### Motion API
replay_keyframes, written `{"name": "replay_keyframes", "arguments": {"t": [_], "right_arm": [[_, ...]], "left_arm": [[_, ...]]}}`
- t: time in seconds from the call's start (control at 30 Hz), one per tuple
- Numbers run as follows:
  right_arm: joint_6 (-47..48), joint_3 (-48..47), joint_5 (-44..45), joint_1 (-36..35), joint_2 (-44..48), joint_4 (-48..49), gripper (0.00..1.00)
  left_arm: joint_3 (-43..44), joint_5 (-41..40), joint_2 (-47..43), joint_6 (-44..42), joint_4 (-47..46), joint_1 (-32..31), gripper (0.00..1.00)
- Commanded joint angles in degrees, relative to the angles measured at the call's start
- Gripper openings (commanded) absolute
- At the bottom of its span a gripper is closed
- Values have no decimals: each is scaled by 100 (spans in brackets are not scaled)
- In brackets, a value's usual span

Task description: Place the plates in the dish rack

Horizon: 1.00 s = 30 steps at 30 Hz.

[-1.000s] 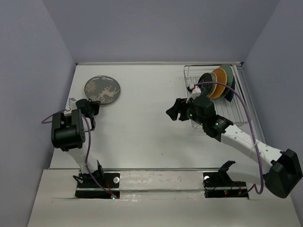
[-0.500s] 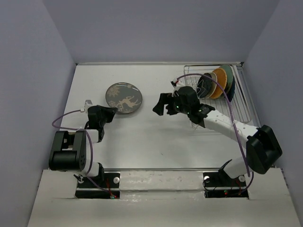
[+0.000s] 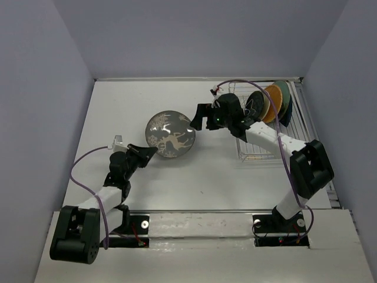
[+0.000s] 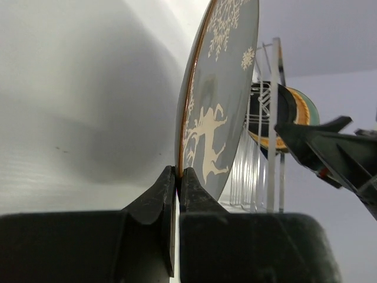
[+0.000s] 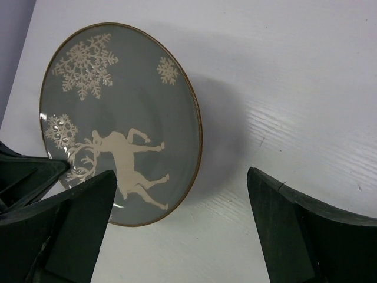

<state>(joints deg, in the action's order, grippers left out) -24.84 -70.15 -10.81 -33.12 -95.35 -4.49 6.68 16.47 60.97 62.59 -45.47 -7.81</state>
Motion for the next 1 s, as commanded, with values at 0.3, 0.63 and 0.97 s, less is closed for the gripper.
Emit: {"name": "replay_keyframes", "arguments": {"t": [0.3,0.63,0.97], "right_arm": [[-557,678,-1422,-63,8,1010,92],[-1611,1609,-2717,-63,429,3112,7],[-330,680,797,490,2468,662,7]], "left_arm": [[-149,1438,-1386,184,-1113,17,6],[211,1658,-1676,-123,-525,17,45],[1809,2106,-2440,-2070,2352,17,99]]}}
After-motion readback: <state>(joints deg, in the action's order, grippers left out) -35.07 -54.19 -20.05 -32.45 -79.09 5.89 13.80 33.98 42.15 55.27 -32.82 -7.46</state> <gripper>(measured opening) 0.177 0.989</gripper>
